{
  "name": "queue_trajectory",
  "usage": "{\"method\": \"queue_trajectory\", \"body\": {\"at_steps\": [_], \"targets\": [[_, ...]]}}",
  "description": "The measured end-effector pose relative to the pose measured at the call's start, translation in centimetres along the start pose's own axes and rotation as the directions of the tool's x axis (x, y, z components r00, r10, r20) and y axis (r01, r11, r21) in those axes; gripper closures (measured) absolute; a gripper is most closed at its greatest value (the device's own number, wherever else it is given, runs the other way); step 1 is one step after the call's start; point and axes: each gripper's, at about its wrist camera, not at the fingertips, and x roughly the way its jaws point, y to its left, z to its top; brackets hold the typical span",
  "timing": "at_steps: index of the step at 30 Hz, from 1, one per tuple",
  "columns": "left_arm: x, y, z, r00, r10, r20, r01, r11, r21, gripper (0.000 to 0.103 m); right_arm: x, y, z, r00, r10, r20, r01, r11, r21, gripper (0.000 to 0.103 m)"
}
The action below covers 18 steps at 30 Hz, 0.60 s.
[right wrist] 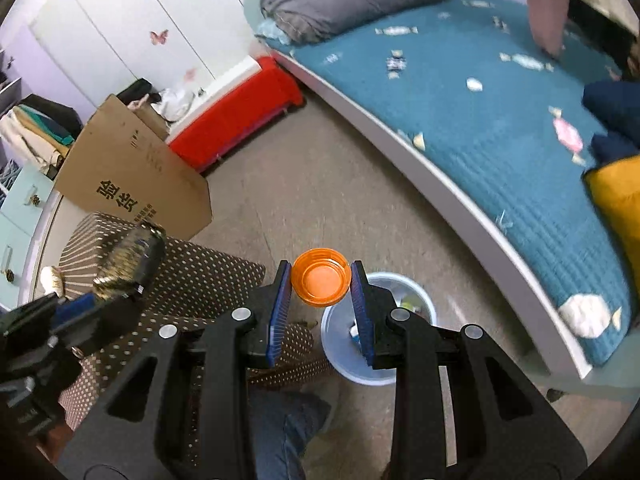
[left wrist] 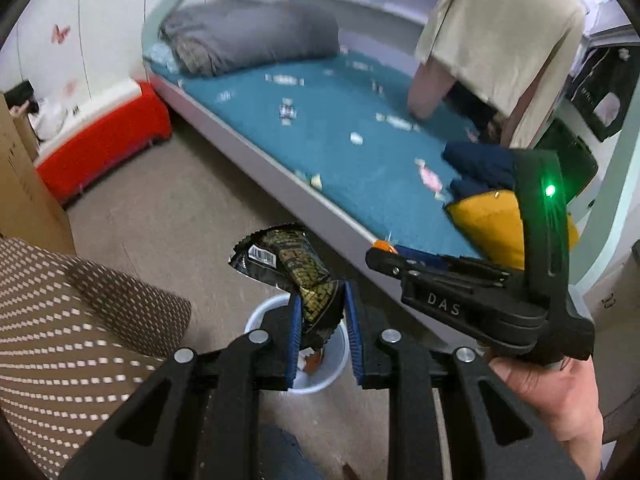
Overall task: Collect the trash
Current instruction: 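Carry the orange cap and dark wrapper over the blue basin and open both tools, then move both open tools back over the table toward the white bag and tube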
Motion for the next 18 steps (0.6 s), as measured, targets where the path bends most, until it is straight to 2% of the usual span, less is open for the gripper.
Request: {"method": "queue_trajectory", "body": {"at_steps": [4, 5, 6, 7, 8, 9, 10, 12, 13, 18], "targets": [[2.7, 0.3, 0.0, 0.997, -0.008, -0.075, 0.008, 1.000, -0.004, 0.079, 2.4, -1.1, -0.3, 0.999, 0.016, -0.050, -0.015, 0.999, 0.034, 0.073], [3.3, 0.3, 0.2, 0.996, -0.013, -0.092, 0.012, 1.000, -0.006, 0.074, 3.0, -1.3, -0.4, 0.998, 0.019, -0.064, -0.016, 0.999, 0.045, 0.073], [3.7, 0.4, 0.4, 0.995, -0.006, -0.101, 0.005, 1.000, -0.004, 0.053, 3.6, -1.7, -0.6, 0.997, 0.022, -0.075, -0.018, 0.998, 0.056, 0.072], [3.8, 0.6, 0.6, 0.996, 0.008, -0.092, -0.009, 1.000, -0.005, 0.028, 4.0, -1.8, -0.7, 0.996, 0.025, -0.085, -0.019, 0.997, 0.069, 0.054], [3.6, 0.6, 0.6, 0.997, 0.031, -0.074, -0.031, 0.999, -0.006, 0.020, 4.5, -2.2, -0.8, 0.995, 0.027, -0.094, -0.019, 0.996, 0.091, 0.042], [3.0, 0.7, 0.8, 0.998, 0.043, -0.048, -0.043, 0.999, -0.003, 0.014, 4.8, -2.7, -1.0, 0.995, 0.028, -0.097, -0.016, 0.993, 0.121, 0.019], [2.5, 0.9, 0.9, 0.999, 0.036, -0.029, -0.036, 0.999, -0.001, 0.014, 5.0, -3.2, -1.2, 0.995, 0.040, -0.094, -0.025, 0.988, 0.153, 0.012], [1.7, 1.4, 1.2, 0.999, 0.043, -0.013, -0.043, 0.999, -0.005, 0.014, 5.0, -3.9, -1.6, 0.994, 0.054, -0.094, -0.035, 0.981, 0.192, 0.010], [1.2, 1.7, 1.3, 0.998, 0.055, 0.000, -0.055, 0.998, -0.007, 0.013, 4.9, -4.0, -1.8, 0.994, 0.054, -0.092, -0.034, 0.978, 0.205, 0.006], [-2.0, 3.0, 1.4, 0.993, 0.092, 0.077, -0.090, 0.995, -0.036, 0.011, 3.3, -3.6, -2.0, 0.998, -0.006, -0.056, 0.018, 0.977, 0.213, 0.006]]}}
